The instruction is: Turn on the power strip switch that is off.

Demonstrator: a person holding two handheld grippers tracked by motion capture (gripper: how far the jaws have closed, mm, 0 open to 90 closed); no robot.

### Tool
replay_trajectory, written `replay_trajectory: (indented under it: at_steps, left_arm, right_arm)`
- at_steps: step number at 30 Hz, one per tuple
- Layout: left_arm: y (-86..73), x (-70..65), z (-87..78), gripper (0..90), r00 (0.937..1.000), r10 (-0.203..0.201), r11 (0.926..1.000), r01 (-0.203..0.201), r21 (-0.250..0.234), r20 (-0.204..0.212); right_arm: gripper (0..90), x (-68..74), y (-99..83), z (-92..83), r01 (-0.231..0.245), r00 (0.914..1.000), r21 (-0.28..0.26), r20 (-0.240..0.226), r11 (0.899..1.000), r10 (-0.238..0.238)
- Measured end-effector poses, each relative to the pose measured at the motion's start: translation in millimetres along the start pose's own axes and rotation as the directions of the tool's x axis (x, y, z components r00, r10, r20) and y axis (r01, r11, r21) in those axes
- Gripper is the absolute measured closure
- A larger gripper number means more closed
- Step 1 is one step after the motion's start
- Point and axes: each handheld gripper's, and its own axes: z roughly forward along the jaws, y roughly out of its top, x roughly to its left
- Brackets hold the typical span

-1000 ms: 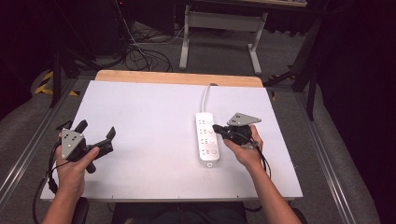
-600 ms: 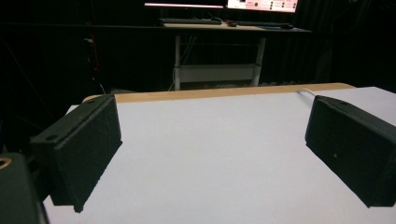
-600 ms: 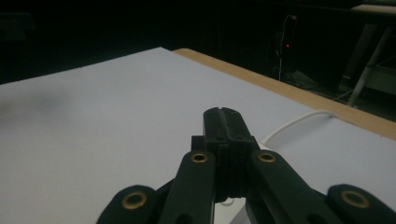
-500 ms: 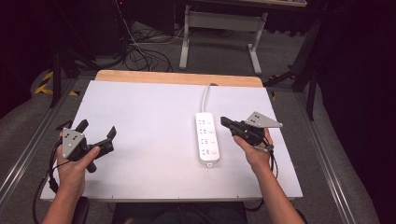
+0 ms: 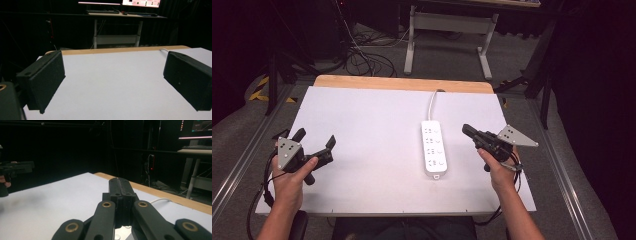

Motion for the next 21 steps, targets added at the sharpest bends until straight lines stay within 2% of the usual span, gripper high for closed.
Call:
replay_trajectory:
  at_steps: [4, 9, 19, 21]
  left_arm:
    - [-0.1, 0.7, 0.0, 4.1, 1.0000, -0.004, 1.0000, 0.004, -0.002, -0.001]
    - [0.3, -0.5, 0.3, 4.1, 1.0000, -0.002, 1.0000, 0.002, 0.000, 0.000]
    - [0.0, -0.2, 0.8, 4.1, 1.0000, -0.004, 1.0000, 0.004, -0.001, 0.001]
    - [0.0, -0.6, 1.1, 4.1, 1.0000, -0.001, 1.0000, 0.001, 0.000, 0.003]
  right_arm:
    - [90.0, 2.0, -2.6, -9.0, 0.020, 0.9998, -0.022, -0.002, 1.000, -0.020]
    - [90.0, 0.5, -5.7, -20.1, 0.025, 0.9995, -0.045, 0.019, 0.999, -0.024]
    - [90.0, -2.8, -7.5, -20.2, 0.021, 0.9994, -0.053, 0.029, 0.998, -0.019]
    - [86.6, -2.5, -7.7, -19.6, 0.017, 0.9993, -0.051, 0.034, 0.999, -0.015]
